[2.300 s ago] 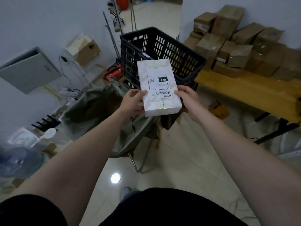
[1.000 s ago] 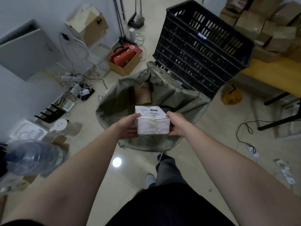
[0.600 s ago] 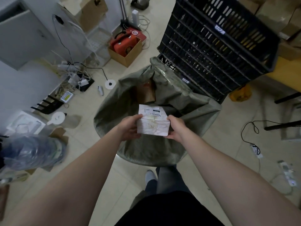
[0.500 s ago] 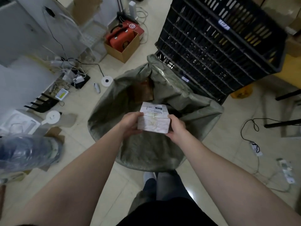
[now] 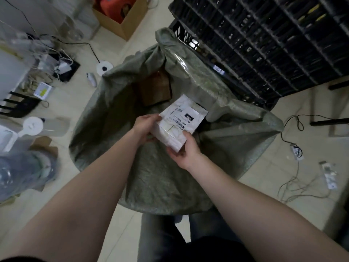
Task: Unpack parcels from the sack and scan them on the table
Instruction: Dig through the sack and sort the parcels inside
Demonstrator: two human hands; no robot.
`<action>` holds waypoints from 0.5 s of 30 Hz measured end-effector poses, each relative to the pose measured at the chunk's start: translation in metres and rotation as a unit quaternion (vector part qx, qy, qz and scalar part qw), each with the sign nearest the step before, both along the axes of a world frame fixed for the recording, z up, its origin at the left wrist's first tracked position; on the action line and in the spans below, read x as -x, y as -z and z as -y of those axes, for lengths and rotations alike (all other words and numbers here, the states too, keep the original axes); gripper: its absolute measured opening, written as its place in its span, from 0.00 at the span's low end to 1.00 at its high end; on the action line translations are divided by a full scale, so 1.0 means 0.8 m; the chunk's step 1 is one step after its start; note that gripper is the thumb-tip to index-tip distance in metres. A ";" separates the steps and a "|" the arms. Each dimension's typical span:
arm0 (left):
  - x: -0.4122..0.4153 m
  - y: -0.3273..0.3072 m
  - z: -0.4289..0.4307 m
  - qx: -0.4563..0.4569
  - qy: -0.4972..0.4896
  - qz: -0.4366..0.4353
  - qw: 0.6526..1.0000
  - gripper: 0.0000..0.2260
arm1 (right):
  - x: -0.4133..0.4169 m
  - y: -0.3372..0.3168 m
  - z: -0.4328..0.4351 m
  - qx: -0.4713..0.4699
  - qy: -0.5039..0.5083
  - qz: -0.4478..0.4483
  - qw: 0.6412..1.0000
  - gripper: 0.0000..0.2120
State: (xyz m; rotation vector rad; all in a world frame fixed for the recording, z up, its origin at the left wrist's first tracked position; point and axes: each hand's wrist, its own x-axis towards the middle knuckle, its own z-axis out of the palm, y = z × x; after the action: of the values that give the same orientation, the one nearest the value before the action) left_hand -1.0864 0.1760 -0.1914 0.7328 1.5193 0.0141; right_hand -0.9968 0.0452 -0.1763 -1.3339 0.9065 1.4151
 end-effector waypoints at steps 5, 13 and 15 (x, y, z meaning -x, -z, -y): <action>0.011 0.007 -0.010 0.061 0.050 -0.063 0.995 0.11 | 0.020 0.006 0.002 0.045 0.003 -0.011 0.999 0.14; -0.002 0.015 -0.059 0.170 0.248 -0.037 0.953 0.18 | 0.041 0.013 -0.010 0.079 0.098 -0.006 0.992 0.16; 0.001 0.007 -0.069 0.202 0.316 -0.031 0.926 0.21 | 0.048 0.008 -0.008 0.094 0.111 -0.016 0.989 0.16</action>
State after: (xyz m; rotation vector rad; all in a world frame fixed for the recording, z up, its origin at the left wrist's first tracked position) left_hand -1.0870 0.2313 -0.1970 0.8578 1.2262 -0.7925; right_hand -1.0352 0.0514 -0.1829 -1.3042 1.1951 1.2060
